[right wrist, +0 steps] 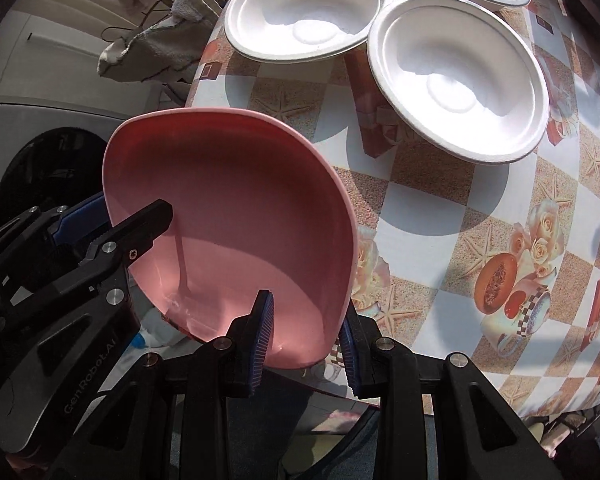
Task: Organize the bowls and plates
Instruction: 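Lower the pink plate onto the blue plate and open both tools, then move both tools back over the table toward the white plates, then close both tools on the rim of a large white plate, then lift the white plate with both tools and carry it beside the pink stack, then lower the white plate onto the table and open both tools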
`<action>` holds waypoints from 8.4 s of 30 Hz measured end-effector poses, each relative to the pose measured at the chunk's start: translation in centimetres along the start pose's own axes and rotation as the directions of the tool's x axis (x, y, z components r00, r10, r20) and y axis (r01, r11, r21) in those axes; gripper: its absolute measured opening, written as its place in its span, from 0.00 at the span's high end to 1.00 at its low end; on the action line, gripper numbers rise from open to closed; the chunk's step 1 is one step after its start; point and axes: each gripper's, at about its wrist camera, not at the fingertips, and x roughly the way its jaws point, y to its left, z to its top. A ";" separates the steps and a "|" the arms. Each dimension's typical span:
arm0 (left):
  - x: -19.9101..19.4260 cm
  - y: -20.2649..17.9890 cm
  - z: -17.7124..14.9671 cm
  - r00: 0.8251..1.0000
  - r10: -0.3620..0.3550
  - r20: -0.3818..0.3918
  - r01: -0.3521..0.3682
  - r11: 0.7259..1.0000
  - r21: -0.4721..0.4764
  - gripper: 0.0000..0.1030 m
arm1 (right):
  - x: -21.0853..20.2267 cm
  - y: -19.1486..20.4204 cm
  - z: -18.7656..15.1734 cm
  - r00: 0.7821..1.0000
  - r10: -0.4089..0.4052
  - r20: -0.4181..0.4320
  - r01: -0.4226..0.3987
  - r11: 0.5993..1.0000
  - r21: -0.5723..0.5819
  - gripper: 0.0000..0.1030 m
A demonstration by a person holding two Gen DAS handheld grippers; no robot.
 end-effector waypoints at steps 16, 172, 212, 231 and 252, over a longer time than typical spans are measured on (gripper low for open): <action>0.8 1.4 1.0 0.996 -0.083 0.014 0.083 0.996 -0.017 0.39 | -0.7 -4.4 -0.9 0.996 0.070 0.057 -0.078 0.986 0.150 0.13; 8.1 -9.3 12.1 0.982 -0.106 -0.155 0.030 0.905 -0.424 0.45 | -1.0 -15.4 12.4 0.995 -0.051 0.086 0.047 0.998 0.051 0.75; 8.3 -31.0 6.9 0.982 -0.080 -0.169 0.134 0.931 0.339 0.69 | -1.6 -25.8 -3.8 0.997 -0.070 0.044 0.049 0.930 0.364 0.80; 7.4 -36.5 -0.9 0.980 -0.068 -0.186 0.162 0.816 0.555 0.41 | -2.0 -28.7 -12.9 0.996 -0.035 0.078 -0.014 0.836 0.548 0.78; 3.6 -24.8 -2.1 0.935 -0.271 -0.231 0.351 0.810 0.469 0.24 | -8.4 -28.9 -17.2 0.971 -0.130 0.202 -0.047 0.724 0.688 0.00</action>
